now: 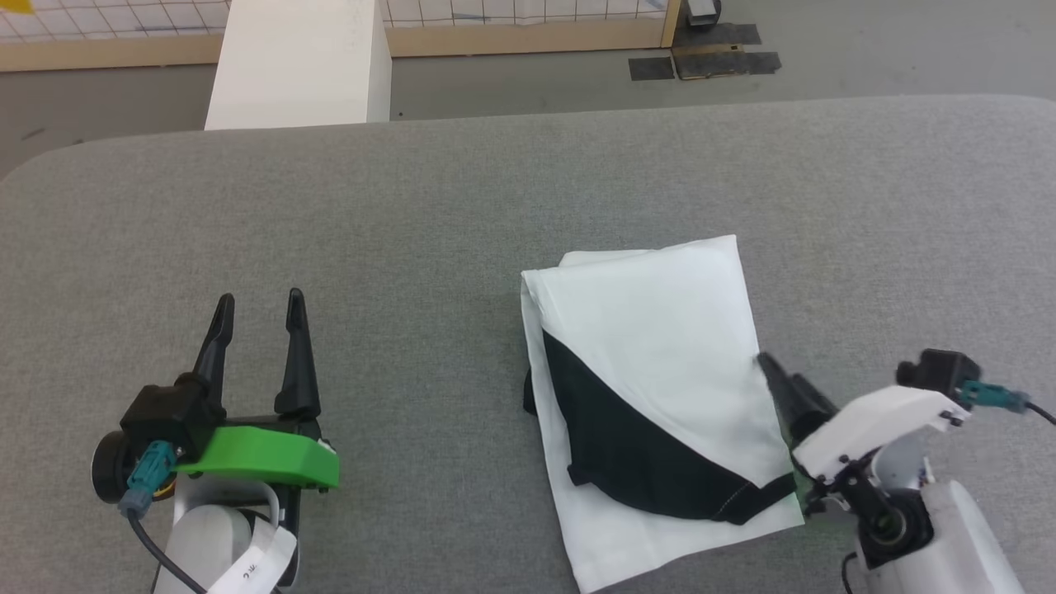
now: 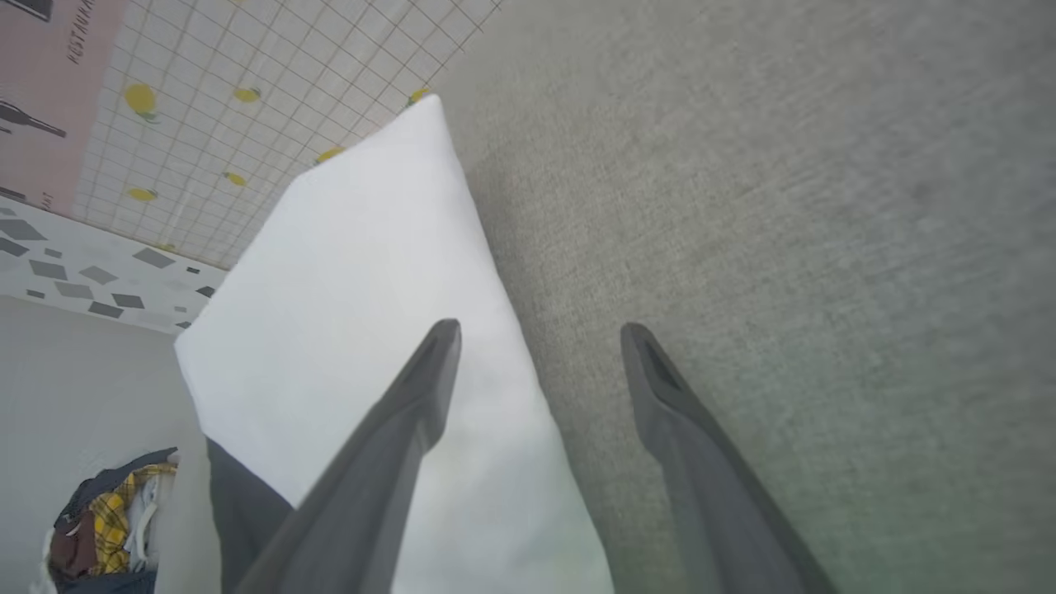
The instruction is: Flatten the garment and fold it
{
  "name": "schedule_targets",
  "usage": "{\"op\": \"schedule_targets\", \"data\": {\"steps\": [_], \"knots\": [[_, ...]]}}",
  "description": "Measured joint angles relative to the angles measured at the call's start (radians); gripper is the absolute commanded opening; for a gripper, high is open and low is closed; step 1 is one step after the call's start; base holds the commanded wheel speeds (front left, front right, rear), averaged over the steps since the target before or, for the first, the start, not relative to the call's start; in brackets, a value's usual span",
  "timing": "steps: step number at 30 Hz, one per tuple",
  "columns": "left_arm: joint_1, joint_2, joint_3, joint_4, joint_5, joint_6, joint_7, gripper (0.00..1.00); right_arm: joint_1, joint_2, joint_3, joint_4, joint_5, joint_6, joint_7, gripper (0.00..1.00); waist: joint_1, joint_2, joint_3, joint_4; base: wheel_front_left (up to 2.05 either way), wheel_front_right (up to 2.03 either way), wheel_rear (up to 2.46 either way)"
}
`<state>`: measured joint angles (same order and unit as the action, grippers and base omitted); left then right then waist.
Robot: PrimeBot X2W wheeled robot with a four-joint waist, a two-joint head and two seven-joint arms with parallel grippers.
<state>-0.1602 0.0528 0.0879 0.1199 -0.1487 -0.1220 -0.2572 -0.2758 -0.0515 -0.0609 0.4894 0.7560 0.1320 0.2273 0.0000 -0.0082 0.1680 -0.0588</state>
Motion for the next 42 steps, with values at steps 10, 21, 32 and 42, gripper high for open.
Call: {"op": "schedule_targets", "data": {"steps": [10, 21, 32, 42], "knots": [[0.000, 0.000, 0.000, 0.000, 0.001, 0.000, 0.000, 1.00, -0.126, -0.008, 0.092, 0.147, 0.070, 0.000, 0.191, 1.00, 0.0000, 0.0000, 0.015, 0.018, 0.00, 0.00, 0.00], [0.001, 0.000, 0.013, -0.002, 0.003, 0.003, 0.000, 1.00, -0.139, -0.004, 0.121, 0.117, -0.076, 0.000, 0.254, 0.00, 0.0000, 0.0000, 0.013, 0.011, 0.00, 0.00, 0.00], [0.011, 0.010, 0.026, -0.048, 0.029, 0.004, 0.000, 1.00, -0.236, -0.109, 0.322, -0.045, -0.548, 0.001, 0.337, 0.00, 0.0001, 0.0000, 0.030, -0.124, 0.00, 0.00, 0.00], [-0.060, 0.047, -0.035, -0.102, 0.063, 0.000, -0.001, 1.00, -0.425, -0.187, 0.346, 0.027, -0.714, 0.001, 0.289, 0.00, 0.0001, 0.0001, 0.095, -0.300, 0.00, 0.00, 0.00]]}}
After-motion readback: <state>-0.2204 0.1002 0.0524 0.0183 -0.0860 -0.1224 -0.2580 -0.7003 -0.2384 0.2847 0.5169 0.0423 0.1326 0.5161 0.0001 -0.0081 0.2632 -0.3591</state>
